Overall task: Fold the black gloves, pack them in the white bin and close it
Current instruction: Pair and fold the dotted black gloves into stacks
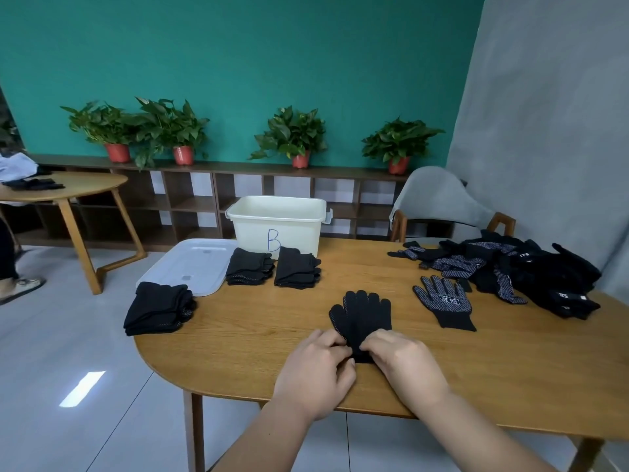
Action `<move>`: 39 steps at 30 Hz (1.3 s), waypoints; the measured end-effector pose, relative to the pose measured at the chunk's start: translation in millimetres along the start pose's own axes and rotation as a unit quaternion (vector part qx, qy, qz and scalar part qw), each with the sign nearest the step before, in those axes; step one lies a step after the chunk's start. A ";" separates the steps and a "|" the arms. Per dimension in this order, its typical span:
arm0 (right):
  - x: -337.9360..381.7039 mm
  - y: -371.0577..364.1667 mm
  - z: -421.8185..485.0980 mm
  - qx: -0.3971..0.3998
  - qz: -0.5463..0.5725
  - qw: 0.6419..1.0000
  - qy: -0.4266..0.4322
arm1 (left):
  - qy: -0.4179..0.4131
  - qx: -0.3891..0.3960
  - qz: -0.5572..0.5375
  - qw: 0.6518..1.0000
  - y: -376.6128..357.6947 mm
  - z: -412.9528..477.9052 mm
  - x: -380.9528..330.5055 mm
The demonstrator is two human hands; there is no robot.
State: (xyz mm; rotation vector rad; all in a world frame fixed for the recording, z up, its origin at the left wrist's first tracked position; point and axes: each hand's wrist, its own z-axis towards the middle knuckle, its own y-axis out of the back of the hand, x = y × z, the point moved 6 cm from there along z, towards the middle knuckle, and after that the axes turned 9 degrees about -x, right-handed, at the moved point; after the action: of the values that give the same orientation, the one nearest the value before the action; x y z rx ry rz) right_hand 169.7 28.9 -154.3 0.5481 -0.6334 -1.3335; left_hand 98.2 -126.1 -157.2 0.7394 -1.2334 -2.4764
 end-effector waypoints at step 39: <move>-22.0 -65.6 49.0 0.315 -0.099 0.915 -0.232 | 0.016 -0.025 0.007 1.000 5.8 4.1 2.8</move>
State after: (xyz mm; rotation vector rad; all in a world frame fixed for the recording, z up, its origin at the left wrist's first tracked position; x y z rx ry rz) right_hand 86.5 40.0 -166.9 0.8366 -1.4607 -1.4537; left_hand 93.7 -128.1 -151.4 0.7515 -1.1566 -2.4662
